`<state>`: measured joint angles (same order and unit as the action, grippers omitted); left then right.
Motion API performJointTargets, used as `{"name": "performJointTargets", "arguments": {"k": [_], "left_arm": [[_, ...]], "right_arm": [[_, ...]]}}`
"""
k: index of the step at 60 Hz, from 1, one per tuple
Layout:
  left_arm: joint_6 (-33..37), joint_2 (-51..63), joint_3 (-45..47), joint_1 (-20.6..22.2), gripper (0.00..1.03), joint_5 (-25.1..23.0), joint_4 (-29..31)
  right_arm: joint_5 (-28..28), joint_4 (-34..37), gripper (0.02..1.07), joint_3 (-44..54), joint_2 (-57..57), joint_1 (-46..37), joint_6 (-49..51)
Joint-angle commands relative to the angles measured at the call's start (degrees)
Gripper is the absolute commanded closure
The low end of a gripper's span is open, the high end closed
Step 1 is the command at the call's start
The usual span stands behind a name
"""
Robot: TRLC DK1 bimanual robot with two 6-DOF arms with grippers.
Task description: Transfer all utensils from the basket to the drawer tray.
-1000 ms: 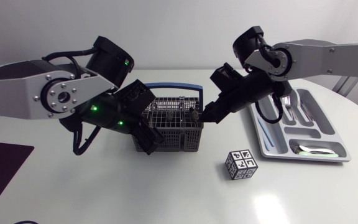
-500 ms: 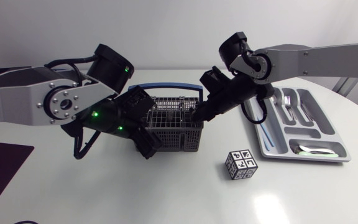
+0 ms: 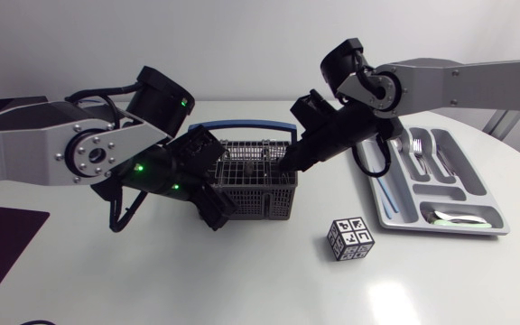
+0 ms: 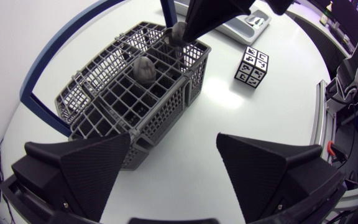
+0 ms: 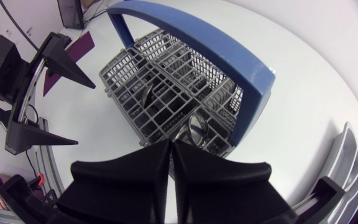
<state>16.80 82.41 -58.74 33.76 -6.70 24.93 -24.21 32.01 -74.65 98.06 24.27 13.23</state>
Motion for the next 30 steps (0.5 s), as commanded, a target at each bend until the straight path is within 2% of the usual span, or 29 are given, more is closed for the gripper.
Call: {"name": "performJointTargets", "arguments": {"k": [1,9,23,30], "left_arm": [[1.5,0.6,1.9,-0.5,0.07,0.4,-0.5],[1.5,0.6,2.1,-0.5,0.07,0.5,-0.6],[1.5,0.6,2.4,-0.4,0.07,0.6,-0.6],[1.5,0.6,2.8,-0.4,0.07,0.6,-0.6]], "right_arm": [[-0.2,1.2,1.01,-0.8,-2.5,0.2,-0.8],[-1.2,2.4,1.01,-1.0,-4.3,0.1,-0.3],[-10.1,3.2,1.01,-1.0,-5.4,-2.1,-0.3],[-11.7,3.6,1.01,-1.1,-6.5,-2.8,-0.3]]}}
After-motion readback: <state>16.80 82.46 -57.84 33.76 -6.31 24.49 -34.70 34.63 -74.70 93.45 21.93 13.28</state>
